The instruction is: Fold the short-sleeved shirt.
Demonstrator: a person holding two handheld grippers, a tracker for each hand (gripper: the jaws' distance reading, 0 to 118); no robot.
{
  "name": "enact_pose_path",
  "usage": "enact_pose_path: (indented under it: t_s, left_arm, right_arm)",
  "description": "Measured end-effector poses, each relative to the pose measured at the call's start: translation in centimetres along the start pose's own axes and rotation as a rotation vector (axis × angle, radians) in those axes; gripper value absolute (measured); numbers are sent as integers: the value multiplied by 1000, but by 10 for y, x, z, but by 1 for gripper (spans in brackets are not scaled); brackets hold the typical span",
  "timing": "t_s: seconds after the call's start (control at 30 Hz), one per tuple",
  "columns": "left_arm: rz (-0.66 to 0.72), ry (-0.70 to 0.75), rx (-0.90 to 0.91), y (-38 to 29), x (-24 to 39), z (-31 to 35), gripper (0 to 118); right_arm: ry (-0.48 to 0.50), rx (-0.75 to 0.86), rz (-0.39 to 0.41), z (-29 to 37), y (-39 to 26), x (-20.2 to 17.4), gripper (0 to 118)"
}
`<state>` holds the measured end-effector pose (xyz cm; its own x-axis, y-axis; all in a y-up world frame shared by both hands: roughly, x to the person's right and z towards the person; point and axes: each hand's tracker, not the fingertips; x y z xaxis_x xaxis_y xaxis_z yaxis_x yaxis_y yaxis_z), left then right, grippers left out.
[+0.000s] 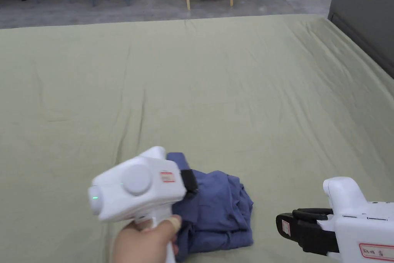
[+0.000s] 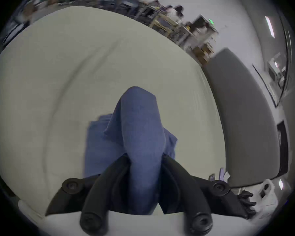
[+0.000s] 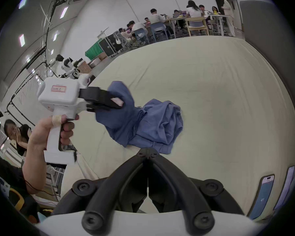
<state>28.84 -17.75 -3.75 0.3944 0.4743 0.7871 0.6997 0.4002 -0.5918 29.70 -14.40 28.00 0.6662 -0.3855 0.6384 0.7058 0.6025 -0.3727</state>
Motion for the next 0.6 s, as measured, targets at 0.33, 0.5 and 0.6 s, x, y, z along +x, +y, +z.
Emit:
enact_pose_path:
  t_s: [0.33, 0.5, 0.6]
  left_arm:
    - [-54, 12, -44, -27, 27, -98, 52]
    - [76, -257, -52, -13, 12, -43, 101]
    - [59, -242, 202, -13, -3, 13, 0]
  right_arm:
    - [-37, -16, -43, 13, -14, 22, 2]
    - [4, 6, -69, 14, -17, 29, 2]
    - [18, 37, -78, 18, -17, 30, 2]
